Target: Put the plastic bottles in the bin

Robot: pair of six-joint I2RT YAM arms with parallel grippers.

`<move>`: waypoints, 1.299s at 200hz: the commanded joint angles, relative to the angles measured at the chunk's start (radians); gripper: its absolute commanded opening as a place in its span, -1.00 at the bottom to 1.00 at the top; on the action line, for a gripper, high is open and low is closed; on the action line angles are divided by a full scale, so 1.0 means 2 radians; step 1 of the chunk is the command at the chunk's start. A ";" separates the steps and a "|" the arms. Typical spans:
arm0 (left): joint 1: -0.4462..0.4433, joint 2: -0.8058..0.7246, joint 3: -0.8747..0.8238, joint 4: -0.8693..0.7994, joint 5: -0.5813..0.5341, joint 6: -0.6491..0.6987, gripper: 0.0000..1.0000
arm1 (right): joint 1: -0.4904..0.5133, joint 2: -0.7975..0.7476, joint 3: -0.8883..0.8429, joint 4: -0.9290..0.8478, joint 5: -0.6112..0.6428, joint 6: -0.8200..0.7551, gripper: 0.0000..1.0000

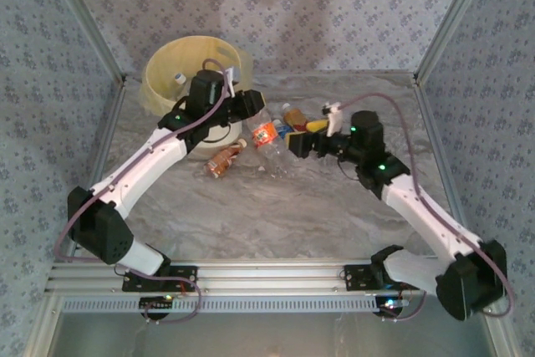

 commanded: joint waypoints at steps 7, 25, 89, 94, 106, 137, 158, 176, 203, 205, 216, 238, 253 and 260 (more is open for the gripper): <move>0.010 -0.043 0.043 -0.005 -0.014 0.053 -0.30 | -0.018 -0.064 -0.029 0.012 0.066 0.000 1.00; 0.018 -0.066 0.079 -0.024 -0.064 0.107 -0.30 | -0.024 -0.082 -0.044 0.017 0.099 0.002 1.00; 0.103 -0.128 0.109 0.040 -0.207 0.212 -0.28 | -0.028 -0.062 -0.055 0.030 0.132 0.022 1.00; 0.113 -0.126 0.111 0.040 -0.212 0.216 -0.28 | -0.028 -0.060 -0.054 0.032 0.132 0.024 1.00; 0.136 -0.120 0.117 0.034 -0.215 0.222 -0.28 | -0.028 -0.054 -0.052 0.033 0.132 0.025 1.00; 0.193 -0.086 0.137 -0.008 -0.192 0.224 -0.26 | -0.028 -0.043 -0.048 0.036 0.138 0.029 1.00; 0.219 -0.059 0.144 -0.042 -0.145 0.203 -0.26 | -0.028 -0.039 -0.048 0.036 0.140 0.034 1.00; 0.225 -0.038 0.147 -0.059 -0.118 0.197 -0.26 | -0.028 -0.036 -0.048 0.036 0.140 0.036 1.00; 0.229 -0.011 0.142 -0.066 -0.071 0.163 -0.24 | -0.027 -0.033 -0.046 0.033 0.140 0.037 1.00; 0.229 -0.008 0.142 -0.066 -0.067 0.159 -0.24 | -0.028 -0.033 -0.046 0.033 0.141 0.037 1.00; 0.229 0.004 0.137 -0.060 -0.037 0.141 -0.17 | -0.028 -0.032 -0.047 0.031 0.141 0.038 1.00; 0.229 0.038 0.146 -0.066 0.010 0.107 0.03 | -0.028 -0.030 -0.046 0.030 0.138 0.038 1.00; 0.229 0.054 0.170 -0.089 0.039 0.106 0.25 | -0.028 -0.027 -0.044 0.023 0.135 0.038 1.00; 0.228 0.054 0.180 -0.096 0.045 0.109 0.38 | -0.028 -0.024 -0.045 0.017 0.134 0.039 1.00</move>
